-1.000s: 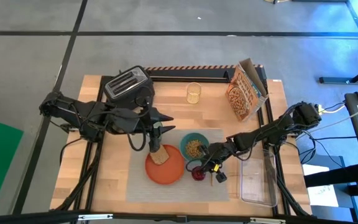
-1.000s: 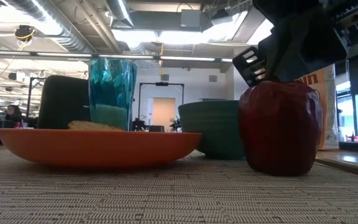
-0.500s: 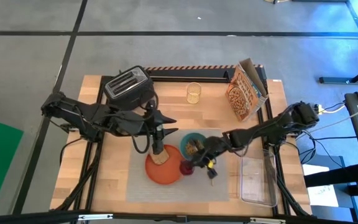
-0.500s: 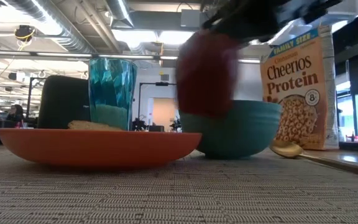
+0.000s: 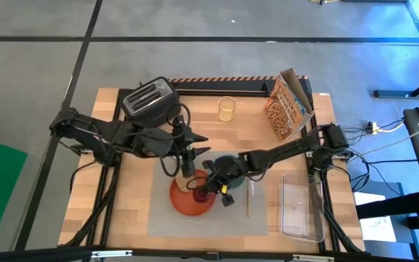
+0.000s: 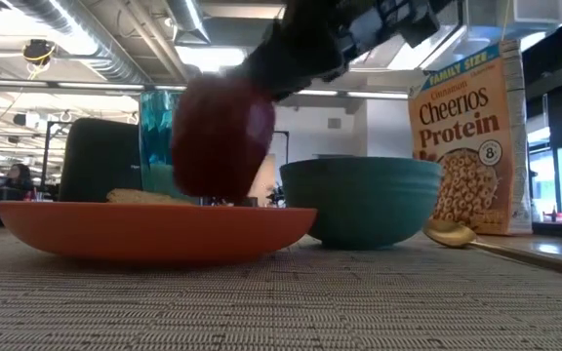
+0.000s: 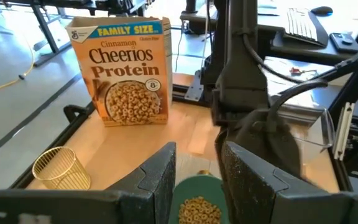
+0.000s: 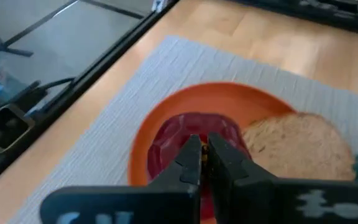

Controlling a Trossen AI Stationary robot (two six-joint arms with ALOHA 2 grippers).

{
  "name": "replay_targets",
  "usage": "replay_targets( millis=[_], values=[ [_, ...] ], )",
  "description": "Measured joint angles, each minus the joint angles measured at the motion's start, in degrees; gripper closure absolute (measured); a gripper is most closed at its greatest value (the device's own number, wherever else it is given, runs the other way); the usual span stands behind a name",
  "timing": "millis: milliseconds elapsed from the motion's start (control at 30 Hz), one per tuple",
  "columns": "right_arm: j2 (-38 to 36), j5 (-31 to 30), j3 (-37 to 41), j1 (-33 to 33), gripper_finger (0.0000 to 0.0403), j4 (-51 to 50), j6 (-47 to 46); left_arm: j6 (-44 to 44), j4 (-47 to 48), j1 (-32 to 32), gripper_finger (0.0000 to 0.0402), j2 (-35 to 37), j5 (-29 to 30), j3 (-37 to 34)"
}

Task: Arrange a breakfast setting
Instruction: Put the apple on the plate, then adjust the cereal in the table

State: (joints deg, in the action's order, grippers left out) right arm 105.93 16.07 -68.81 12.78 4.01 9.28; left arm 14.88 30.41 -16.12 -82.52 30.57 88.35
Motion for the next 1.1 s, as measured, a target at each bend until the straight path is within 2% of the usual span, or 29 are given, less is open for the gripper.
replay_targets(
  millis=[333, 533, 667, 867, 1000, 1100],
  values=[
    [2.49, 0.19, -0.07, -0.07, 0.0398, -1.70, -0.34, 0.06, 0.52, -0.02, 0.0271, 0.00, 0.04, -0.01],
    [2.47, -0.42, -0.07, -0.09, 0.0377, -2.58, -4.03, -0.27, 0.49, 0.38, 0.0271, 0.00, 0.20, 0.01],
    [2.44, -0.82, -0.07, -0.15, 0.0338, -2.60, -5.58, -0.38, 0.47, 1.35, 0.0271, 0.00, 0.31, 0.00],
    [2.43, -1.51, -0.09, -0.24, 0.0245, -2.12, -6.74, -0.23, 0.47, 2.73, 0.0271, 0.00, -1.10, 0.01],
    [1.37, 2.96, -2.55, -1.31, 0.0192, -3.96, -10.89, -1.83, 0.32, 3.84, 0.0271, 1.35, -1.61, -0.01],
    [-0.66, 4.90, -5.90, -2.81, 0.0168, -7.00, -12.75, -3.63, 0.38, 5.17, 0.0271, 3.76, -1.54, 0.00]
  ],
)
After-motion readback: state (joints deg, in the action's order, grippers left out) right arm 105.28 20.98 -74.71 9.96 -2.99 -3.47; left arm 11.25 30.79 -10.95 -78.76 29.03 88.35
